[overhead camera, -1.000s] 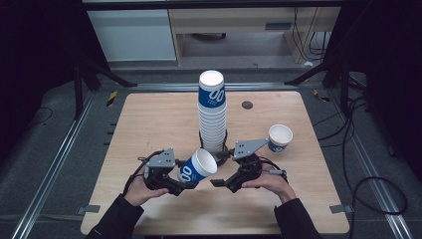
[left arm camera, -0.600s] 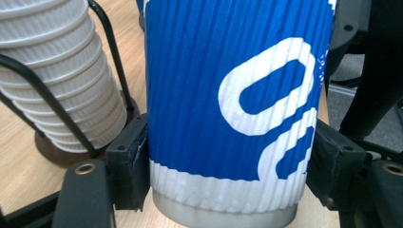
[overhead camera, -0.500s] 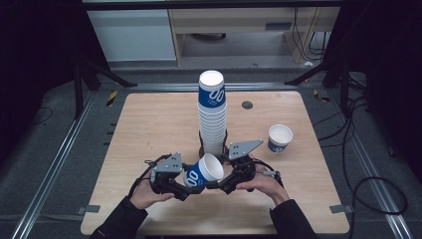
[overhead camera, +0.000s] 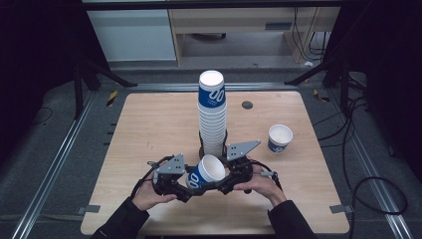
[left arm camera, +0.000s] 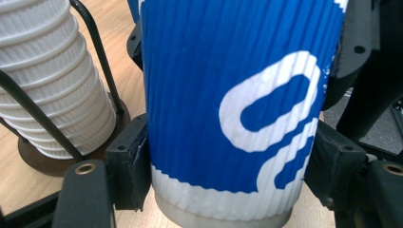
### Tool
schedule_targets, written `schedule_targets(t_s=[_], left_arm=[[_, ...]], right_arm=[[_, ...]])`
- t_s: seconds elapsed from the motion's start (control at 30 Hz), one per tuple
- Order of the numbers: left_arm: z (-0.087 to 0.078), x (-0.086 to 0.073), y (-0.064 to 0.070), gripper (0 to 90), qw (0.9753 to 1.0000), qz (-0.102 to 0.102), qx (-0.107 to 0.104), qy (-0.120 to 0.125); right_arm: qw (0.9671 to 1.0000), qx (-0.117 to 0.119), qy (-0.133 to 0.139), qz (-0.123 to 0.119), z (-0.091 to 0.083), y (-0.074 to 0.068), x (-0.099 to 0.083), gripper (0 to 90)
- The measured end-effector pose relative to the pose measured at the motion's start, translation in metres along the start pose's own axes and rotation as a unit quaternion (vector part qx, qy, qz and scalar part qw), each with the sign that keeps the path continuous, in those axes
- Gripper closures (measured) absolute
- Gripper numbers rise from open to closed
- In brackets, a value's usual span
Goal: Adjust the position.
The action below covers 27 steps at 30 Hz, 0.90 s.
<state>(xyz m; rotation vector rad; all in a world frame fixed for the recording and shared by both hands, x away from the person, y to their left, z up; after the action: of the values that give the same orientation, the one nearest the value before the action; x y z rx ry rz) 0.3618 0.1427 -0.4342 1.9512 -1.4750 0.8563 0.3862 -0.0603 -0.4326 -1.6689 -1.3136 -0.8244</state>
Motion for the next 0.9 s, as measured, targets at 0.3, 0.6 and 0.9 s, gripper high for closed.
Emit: schedule_targets(t_s=[0.3,0.6,0.9], left_arm=[[-0.001,0.000,0.000,27.0,1.0000,-0.001,0.000,0.002],[0.001,-0.003,-0.002,21.5,0.9999,-0.006,0.000,-0.015],[-0.010,-0.012,-0.017,20.3,0.9990,-0.037,0.022,-0.016]], right_arm=[[1.0000,0.001,0.001,-0.005,-0.001,-0.001,0.000,20.5],[0.9998,-0.016,0.008,-0.013,-0.010,-0.001,0.003,20.6],[0.9978,-0.061,0.019,-0.014,-0.033,0.004,0.004,20.4]])
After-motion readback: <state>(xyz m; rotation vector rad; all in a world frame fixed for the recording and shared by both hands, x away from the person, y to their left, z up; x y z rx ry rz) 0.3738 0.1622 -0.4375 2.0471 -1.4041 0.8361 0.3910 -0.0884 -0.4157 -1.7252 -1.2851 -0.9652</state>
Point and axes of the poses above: each handheld gripper's, and its own axes: z roughly forward along the jaws, x roughly out of its top, y roughly to its right, the point moved 2 cm from there along z, roughly forward along the jaws, and after that the axes turned 8 degrees about -y, right-handed, at the moved point
